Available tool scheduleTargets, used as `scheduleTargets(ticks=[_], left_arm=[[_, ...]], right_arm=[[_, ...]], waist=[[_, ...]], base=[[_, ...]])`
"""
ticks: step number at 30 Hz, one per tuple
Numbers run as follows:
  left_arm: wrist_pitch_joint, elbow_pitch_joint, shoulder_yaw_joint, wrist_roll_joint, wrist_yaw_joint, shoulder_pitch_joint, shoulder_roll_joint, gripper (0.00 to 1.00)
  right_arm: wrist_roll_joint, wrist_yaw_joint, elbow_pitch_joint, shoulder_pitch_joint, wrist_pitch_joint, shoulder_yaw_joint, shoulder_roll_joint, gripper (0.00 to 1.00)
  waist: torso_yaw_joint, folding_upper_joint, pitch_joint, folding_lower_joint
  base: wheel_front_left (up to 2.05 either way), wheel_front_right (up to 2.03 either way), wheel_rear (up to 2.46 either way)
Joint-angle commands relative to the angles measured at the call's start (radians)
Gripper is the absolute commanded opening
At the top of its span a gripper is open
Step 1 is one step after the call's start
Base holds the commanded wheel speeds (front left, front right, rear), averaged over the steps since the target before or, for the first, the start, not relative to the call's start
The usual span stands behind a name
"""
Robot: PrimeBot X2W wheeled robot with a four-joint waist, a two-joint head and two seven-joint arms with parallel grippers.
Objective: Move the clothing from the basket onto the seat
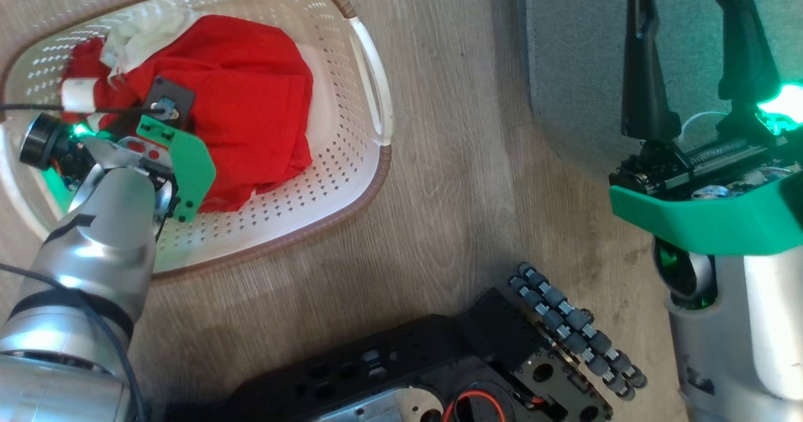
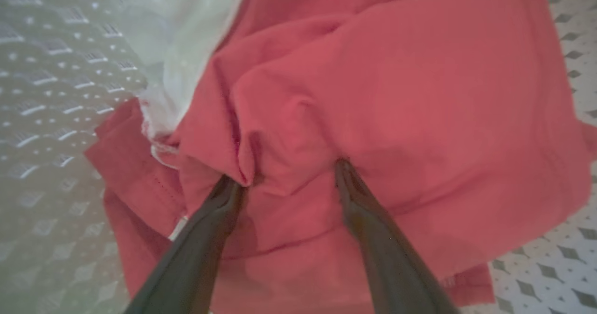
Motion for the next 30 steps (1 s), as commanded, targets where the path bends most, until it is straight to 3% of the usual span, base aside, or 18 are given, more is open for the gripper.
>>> scheduleTargets(ticks=[1,8,9,10,11,13,24,30], left_arm=[[0.018,0.003,-0.002,0.014,-0.006,0.016,0.035,1.0],[0.09,0.007,-0.046,0.037,-0.02,0.002,0.035,1.0],[0.097,0.007,-0.049,0.037,-0.022,0.0,0.034,0.92],[0.103,0.007,-0.052,0.037,-0.023,-0.002,0.032,0.55],[0.103,0.007,-0.052,0.037,-0.023,-0.002,0.032,0.55],[0.112,0.007,-0.059,0.036,-0.032,-0.005,0.028,0.0],[0.093,0.008,-0.043,-0.014,-0.023,0.007,0.013,0.0],[0.02,0.008,-0.041,-0.041,-0.024,0.048,-0.003,0.0]], right_arm=[[-0.001,0.0,-0.041,0.037,-0.006,0.018,-0.002,1.0],[0.001,0.0,-0.049,0.053,-0.006,0.018,-0.002,1.0],[-0.001,0.0,-0.049,0.053,-0.006,0.018,-0.002,1.0],[-0.002,0.0,-0.049,0.053,-0.006,0.019,-0.002,1.0],[-0.002,0.0,-0.049,0.053,-0.006,0.019,-0.002,1.0],[-0.004,0.0,-0.048,0.052,-0.006,0.019,-0.002,1.0],[-0.016,0.0,-0.036,-0.001,-0.006,0.027,-0.002,1.0],[-0.02,0.0,0.006,-0.037,-0.006,0.021,-0.002,1.0]], waist=[[-0.006,0.0001,0.009,-0.0001],[-0.01,0.0001,0.022,-0.0001],[-0.009,0.0001,0.023,-0.0001],[-0.009,0.0001,0.024,-0.0001],[-0.009,0.0001,0.024,-0.0001],[-0.007,0.0001,0.026,-0.0001],[0.001,0.0001,-0.007,-0.0001],[0.015,0.0001,-0.114,-0.0001]], base=[[0.0,0.0,0.0],[0.0,0.0,0.0],[0.0,0.0,0.0],[0.0,0.0,0.0],[0.0,0.0,0.0],[0.0,0.0,0.0],[0.0,0.0,0.0],[0.0,0.0,0.0]])
